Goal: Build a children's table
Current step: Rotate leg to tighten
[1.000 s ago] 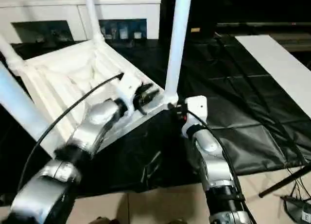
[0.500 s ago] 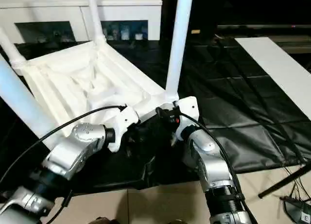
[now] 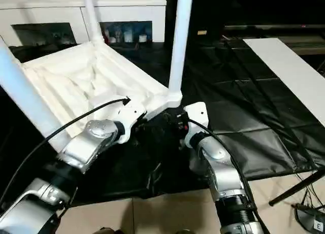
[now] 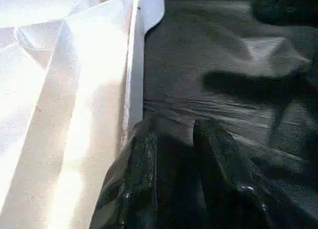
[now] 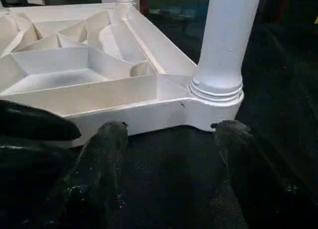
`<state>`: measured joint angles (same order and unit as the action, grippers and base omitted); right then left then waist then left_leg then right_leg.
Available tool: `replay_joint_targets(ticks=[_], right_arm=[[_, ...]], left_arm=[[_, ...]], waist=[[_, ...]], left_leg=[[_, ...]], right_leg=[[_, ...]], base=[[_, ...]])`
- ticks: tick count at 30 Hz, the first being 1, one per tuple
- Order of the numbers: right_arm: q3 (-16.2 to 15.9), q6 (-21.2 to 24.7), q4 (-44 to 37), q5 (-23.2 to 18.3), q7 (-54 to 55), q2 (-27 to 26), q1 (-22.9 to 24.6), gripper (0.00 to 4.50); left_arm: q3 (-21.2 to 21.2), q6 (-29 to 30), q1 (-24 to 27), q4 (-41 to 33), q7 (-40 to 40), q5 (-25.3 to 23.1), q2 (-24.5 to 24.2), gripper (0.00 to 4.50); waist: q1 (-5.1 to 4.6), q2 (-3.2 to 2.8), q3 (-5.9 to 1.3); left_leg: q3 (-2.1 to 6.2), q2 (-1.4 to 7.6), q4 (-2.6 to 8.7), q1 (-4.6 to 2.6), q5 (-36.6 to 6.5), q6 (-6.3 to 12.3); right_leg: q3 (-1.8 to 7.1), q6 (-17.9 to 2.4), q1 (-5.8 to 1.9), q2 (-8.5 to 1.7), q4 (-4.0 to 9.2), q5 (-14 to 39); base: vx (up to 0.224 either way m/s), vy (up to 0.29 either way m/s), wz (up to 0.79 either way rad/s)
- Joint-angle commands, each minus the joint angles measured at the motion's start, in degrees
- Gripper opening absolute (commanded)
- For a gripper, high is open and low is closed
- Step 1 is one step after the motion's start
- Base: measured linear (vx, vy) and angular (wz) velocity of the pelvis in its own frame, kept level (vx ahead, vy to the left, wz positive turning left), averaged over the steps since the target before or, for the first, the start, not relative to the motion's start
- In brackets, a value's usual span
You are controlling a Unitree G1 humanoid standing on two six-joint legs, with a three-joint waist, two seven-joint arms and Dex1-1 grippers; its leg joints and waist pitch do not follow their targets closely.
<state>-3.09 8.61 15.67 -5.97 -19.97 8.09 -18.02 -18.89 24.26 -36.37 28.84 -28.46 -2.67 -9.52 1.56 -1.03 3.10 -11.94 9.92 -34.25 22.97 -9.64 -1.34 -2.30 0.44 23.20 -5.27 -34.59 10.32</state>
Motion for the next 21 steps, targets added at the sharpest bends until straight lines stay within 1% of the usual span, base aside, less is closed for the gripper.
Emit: replay_joint_targets(ticks=[1, 2, 3, 4, 5, 6, 7, 8, 9, 10, 11, 12, 13, 14, 15, 16, 17, 18, 19, 20, 21], right_arm=[[-0.12, 0.38, -1.22, 0.35, 0.14, 0.23, -0.14, 3.11], [-0.13, 0.38, -1.22, 0.36, 0.14, 0.23, -0.14, 3.11], [-0.24, 0.36, -1.21, 0.49, 0.11, 0.27, -0.15, 3.11], [-0.19, 0.42, -1.27, 0.43, 0.15, 0.19, -0.14, 3.11], [-0.19, 0.42, -1.27, 0.43, 0.15, 0.19, -0.14, 3.11], [-0.11, 0.44, -1.36, 0.41, 0.21, 0.17, -0.13, 3.11], [-0.08, 0.45, -1.39, 0.4, 0.24, 0.17, -0.13, 3.11], [-0.03, 0.45, -1.42, 0.41, 0.27, 0.17, -0.13, 3.11], [-0.01, 0.43, -1.47, 0.46, 0.31, 0.22, -0.11, 3.11], [0.0, 0.4, -1.59, 0.5, 0.35, 0.26, -0.01, 3.11], [0.01, 0.39, -1.62, 0.5, 0.35, 0.27, 0.02, 3.11], [0.02, 0.37, -1.76, 0.56, 0.4, 0.31, 0.14, 3.11], [0.03, 0.37, -1.84, 0.56, 0.42, 0.32, 0.2, 3.11], [0.03, 0.39, -2.03, 0.55, 0.47, 0.32, 0.32, 3.11], [0.05, 0.38, -2.09, 0.54, 0.48, 0.31, 0.37, 3.11], [0.13, 0.34, -2.21, 0.48, 0.53, 0.31, 0.48, 3.11], [0.21, 0.28, -2.39, 0.41, 0.55, 0.32, 0.67, 3.11], [0.28, 0.25, -2.44, 0.36, 0.57, 0.31, 0.73, 3.11], [0.67, 0.16, -2.76, 0.01, 0.73, 0.21, 1.11, 3.11], [0.85, 0.14, -2.92, -0.16, 0.82, 0.14, 1.28, 3.11], [0.92, 0.15, -3.08, -0.25, 0.82, 0.14, 1.43, 3.11]], left_arm=[[1.08, -2.42, -1.12, 5.5, 4.3, -2.72, -0.12, 1.36], [1.08, -2.49, -1.14, 5.58, 4.37, -2.76, -0.11, 1.36], [1.37, -3.55, -1.48, 6.9, 5.28, -3.44, 0.16, 1.36], [1.75, -6.3, -2.26, 9.46, 7.06, -4.39, 0.45, 1.36], [1.75, -6.3, -2.26, 9.46, 7.06, -4.39, 0.45, 1.36], [1.97, -8.76, -2.98, 11.07, 9.19, -4.89, 0.57, 1.36], [1.96, -9.61, -3.16, 11.46, 9.73, -5.04, 0.58, 1.36], [1.86, -11.01, -3.48, 12.15, 10.59, -5.19, 0.58, 1.36], [2.37, -12.32, -3.93, 12.97, 12.12, -5.01, 0.95, 1.36], [2.95, -14.37, -4.31, 13.6, 13.3, -4.5, 1.43, 1.36], [3.18, -15.17, -4.38, 13.64, 13.62, -4.3, 1.62, 1.36], [4.7, -17.39, -4.36, 13.15, 13.86, -3.01, 2.64, 1.36], [5.2, -18.17, -4.09, 12.42, 13.08, -2.27, 2.96, 1.36], [6.09, -19.56, -3.56, 11.02, 11.5, -0.86, 3.51, 1.36], [6.36, -19.87, -3.17, 10.08, 10.55, -0.17, 3.64, 1.36], [6.93, -20.26, -1.91, 7.05, 7.69, 1.81, 3.85, 1.36], [7.49, -20.41, -0.09, 3.01, 4.07, 4.42, 3.93, 1.36], [7.64, -20.16, 0.68, 1.36, 2.92, 5.34, 3.86, 1.36], [7.84, -17.21, 5.22, -7.76, -4.85, 11.38, 2.34, 1.36], [7.68, -15.42, 7.21, -11.54, -8.44, 14.21, 1.28, 1.36], [7.53, -14.72, 8.51, -13.69, -10.53, 15.92, 0.4, 1.36]], waist=[[0.03, 0.38, -3.79], [0.03, 0.38, -3.79], [0.0, 0.39, -3.71], [0.0, 0.38, -3.74], [-0.05, 0.46, -3.78], [-0.09, 0.57, -3.74], [-0.07, 0.37, -3.73], [-0.13, 0.43, -3.73], [-0.3, 0.59, -3.69], [-0.47, 0.46, -3.61], [-0.55, 0.48, -3.55], [-0.69, 0.52, -3.59], [-0.73, 0.5, -3.62], [-0.76, 0.28, -3.59], [-0.89, 0.47, -3.57], [-0.81, 0.3, -3.57], [-0.74, 0.26, -3.52], [-0.72, 0.31, -3.56], [-0.61, -0.08, -3.59], [-0.69, 0.27, -3.58], [-0.81, 0.06, -3.69]], left_leg=[[1.88, 2.75, 4.52, -1.64, -17.6, 0.64], [1.88, 2.75, 4.52, -1.64, -17.6, 0.64], [1.99, 2.76, 4.63, -1.64, -18.25, 0.5], [2.02, 2.81, 4.66, -1.62, -18.43, 0.34], [2.1, 2.75, 4.69, -1.54, -18.5, 0.32], [2.12, 2.76, 4.74, -1.42, -18.54, 0.38], [2.14, 2.76, 4.73, -1.5, -18.86, 0.38], [2.15, 2.84, 4.76, -1.57, -19.27, 0.28], [2.22, 2.82, 4.88, -1.45, -20.23, 0.12], [2.3, 2.77, 4.94, -1.4, -21.14, -0.05], [2.35, 2.74, 4.95, -1.4, -21.66, -0.11], [2.37, 2.74, 4.9, -1.49, -22.23, -0.27], [2.41, 2.77, 4.9, -1.54, -22.32, -0.33], [2.47, 2.82, 4.93, -1.58, -22.73, -0.37], [2.47, 2.87, 4.99, -1.5, -23.12, -0.32], [2.48, 2.92, 4.99, -1.61, -23.15, -0.37], [2.38, 3.01, 5.02, -1.66, -23.22, -0.23], [2.4, 3.15, 5.04, -1.63, -23.17, -0.24], [2.33, 3.15, 5.06, -1.65, -22.74, -0.26], [2.3, 3.37, 5.32, -0.94, -20.66, 0.12], [2.02, 3.1, 5.09, -1.12, -20.67, 0.35]], right_leg=[[1.85, -9.94, -1.79, -2.62, 5.04, 15.9], [1.85, -9.94, -1.79, -2.62, 5.04, 15.9], [1.81, -9.36, -1.76, -2.61, 5.21, 16.78], [1.8, -9.26, -1.83, -2.68, 5.16, 17.06], [1.74, -8.82, -1.87, -2.65, 5.22, 17.42], [1.74, -8.81, -1.88, -2.72, 5.25, 17.62], [1.73, -8.74, -1.8, -2.71, 5.37, 17.89], [1.72, -8.74, -1.75, -2.73, 5.39, 18.2], [1.63, -8.58, -1.78, -2.75, 5.48, 19.56], [1.54, -8.31, -1.72, -2.77, 5.65, 20.85], [1.49, -8.13, -1.69, -2.79, 5.8, 21.59], [1.46, -7.98, -1.6, -2.89, 5.98, 22.54], [1.45, -8.02, -1.56, -2.92, 6.02, 22.66], [1.42, -8.26, -1.44, -2.94, 6.13, 22.69], [1.38, -8.57, -1.42, -2.89, 6.09, 22.34], [1.42, -8.95, -1.4, -3.04, 6.01, 22.15], [1.51, -9.47, -1.17, -2.99, 6.05, 21.56], [1.56, -9.96, -1.32, -3.1, 5.85, 20.82], [1.62, -10.54, -1.29, -3.0, 5.59, 19.2], [1.69, -11.98, -1.87, -3.26, 5.0, 16.46], [1.62, -11.8, -1.52, -2.74, 4.96, 15.99]], base=[[0.0, 0.0, 0.0], [0.0, 0.0, 0.0], [0.0, 0.0, 0.0], [0.0, 0.0, 0.0], [0.0, 0.0, 0.0], [0.0, 0.0, 0.0], [0.0, 0.0, 0.0], [0.0, 0.0, 0.0], [0.0, 0.0, 0.0], [0.0, 0.0, 0.0], [0.0, 0.0, 0.0], [0.0, 0.0, 0.0], [0.0, 0.0, 0.0], [0.0, 0.0, 0.0], [0.0, 0.0, 0.0], [0.0, 0.0, 0.0], [0.0, 0.0, 0.0], [0.0, 0.0, 0.0], [0.0, 0.0, 0.0], [0.0, 0.0, 0.0], [0.0, 0.0, 0.0]])
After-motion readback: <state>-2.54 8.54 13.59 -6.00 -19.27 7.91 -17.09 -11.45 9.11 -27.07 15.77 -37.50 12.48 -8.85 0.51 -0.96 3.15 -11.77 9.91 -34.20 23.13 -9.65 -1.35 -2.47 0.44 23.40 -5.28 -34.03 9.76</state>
